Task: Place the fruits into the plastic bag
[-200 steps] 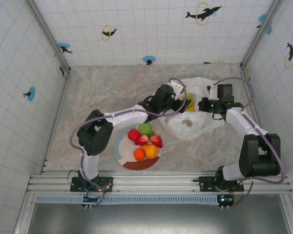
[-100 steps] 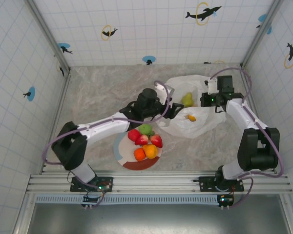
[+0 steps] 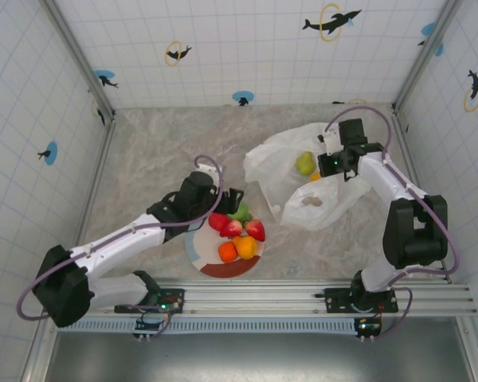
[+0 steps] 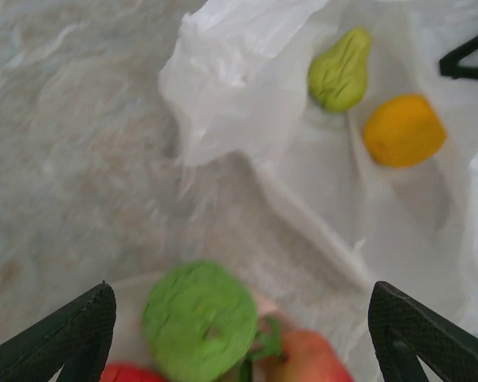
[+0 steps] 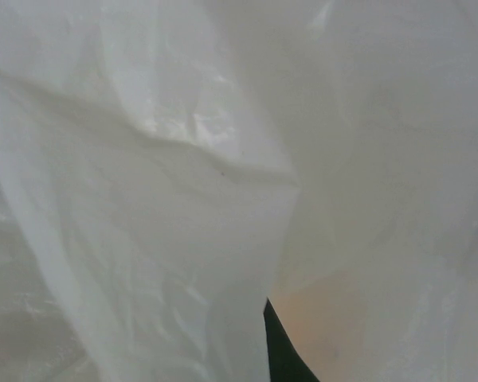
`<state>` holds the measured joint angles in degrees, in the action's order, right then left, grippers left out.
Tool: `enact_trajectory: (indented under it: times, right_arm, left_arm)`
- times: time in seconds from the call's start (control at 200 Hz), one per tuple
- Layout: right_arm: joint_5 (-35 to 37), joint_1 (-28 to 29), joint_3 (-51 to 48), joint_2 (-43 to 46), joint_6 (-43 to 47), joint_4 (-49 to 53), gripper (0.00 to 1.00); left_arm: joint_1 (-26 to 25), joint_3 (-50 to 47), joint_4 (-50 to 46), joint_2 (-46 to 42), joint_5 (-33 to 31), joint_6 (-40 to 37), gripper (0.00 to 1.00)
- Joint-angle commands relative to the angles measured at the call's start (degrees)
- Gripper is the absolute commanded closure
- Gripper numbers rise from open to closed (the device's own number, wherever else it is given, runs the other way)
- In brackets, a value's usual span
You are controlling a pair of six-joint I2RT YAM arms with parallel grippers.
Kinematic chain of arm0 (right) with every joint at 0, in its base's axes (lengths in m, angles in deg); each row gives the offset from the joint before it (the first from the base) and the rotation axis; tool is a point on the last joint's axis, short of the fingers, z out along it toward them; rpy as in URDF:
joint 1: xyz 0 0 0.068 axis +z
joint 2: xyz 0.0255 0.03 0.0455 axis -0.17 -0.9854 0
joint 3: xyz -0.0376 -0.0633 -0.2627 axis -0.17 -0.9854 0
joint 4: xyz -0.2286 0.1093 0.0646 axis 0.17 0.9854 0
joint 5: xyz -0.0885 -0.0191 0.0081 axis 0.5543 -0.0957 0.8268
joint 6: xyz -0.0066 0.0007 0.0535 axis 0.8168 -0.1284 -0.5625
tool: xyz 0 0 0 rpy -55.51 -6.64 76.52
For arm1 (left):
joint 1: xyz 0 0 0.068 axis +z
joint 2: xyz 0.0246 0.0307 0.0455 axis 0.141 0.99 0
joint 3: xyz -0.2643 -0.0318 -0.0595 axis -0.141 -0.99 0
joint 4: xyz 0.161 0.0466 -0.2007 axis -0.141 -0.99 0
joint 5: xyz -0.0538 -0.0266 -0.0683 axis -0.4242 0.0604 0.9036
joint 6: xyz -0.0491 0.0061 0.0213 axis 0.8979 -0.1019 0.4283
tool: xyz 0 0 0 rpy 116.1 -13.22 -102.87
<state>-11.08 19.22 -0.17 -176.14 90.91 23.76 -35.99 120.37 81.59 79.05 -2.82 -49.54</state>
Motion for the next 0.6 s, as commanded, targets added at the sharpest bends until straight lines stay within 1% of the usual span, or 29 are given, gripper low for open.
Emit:
enact_trajectory:
  times: [0.0, 0.1, 0.195, 0.245, 0.3, 0.435, 0.591]
  right_arm:
    - [1.8, 0.1, 2.1, -0.9, -0.9, 2.2, 0.98]
    - [2.3, 0.1, 1.2, -0.6, -1.4, 1.7, 0.98]
    - [2.6, 0.1, 1.1, -0.9, -1.7, 1.6, 0.98]
    - [2.6, 0.1, 1.2, -1.0, -1.9, 1.6, 0.98]
    - [2.5, 0.1, 1.2, -1.0, -1.9, 1.6, 0.98]
    - [2.5, 0.1, 0.9, -0.4, -2.0, 1.5, 0.98]
    - [2.8, 0.1, 0.3, 0.6, -2.1, 1.0, 0.98]
  left_arm:
    - [0.2, -2.7, -9.8, -5.3, 0.0, 4.0, 0.16]
    - [-0.6, -6.0, -12.0, -8.9, 6.9, 6.9, 0.15]
    - [-4.3, -7.1, -14.8, -9.3, 9.3, 8.9, 0.14]
    - [-6.4, -7.3, -16.1, -8.8, 9.6, 9.9, 0.14]
    - [-7.7, -8.3, -16.6, -8.6, 10.2, 11.1, 0.13]
    - [-8.3, -10.2, -16.5, -8.2, 12.0, 12.4, 0.12]
    - [-8.5, -10.7, -16.9, -6.0, 11.4, 12.0, 0.11]
